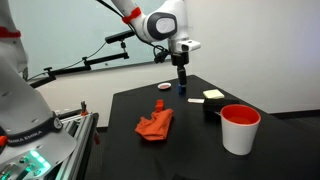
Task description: Put some of the objects into a pile
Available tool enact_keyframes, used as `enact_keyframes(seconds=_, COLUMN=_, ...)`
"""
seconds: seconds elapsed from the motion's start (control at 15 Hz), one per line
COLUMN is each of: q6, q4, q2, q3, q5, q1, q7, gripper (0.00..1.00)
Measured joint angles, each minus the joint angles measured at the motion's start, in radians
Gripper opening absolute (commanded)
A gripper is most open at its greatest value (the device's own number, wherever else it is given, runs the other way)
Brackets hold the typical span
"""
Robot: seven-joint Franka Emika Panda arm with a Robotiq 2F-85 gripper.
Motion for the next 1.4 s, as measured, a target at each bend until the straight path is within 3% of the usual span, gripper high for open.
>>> enact_keyframes(seconds=0.6, q6=0.033, q4=0.016, q2=0.028, q3=0.022, q5=-0.131, q1=0.113, q7=0.144, gripper=1.0)
enact_keyframes(seconds=1.4, q6=0.028, q4=0.19, q2=0.171, q3=0.023, q5=-0.134, q1=0.177, q7=0.198, gripper=1.0)
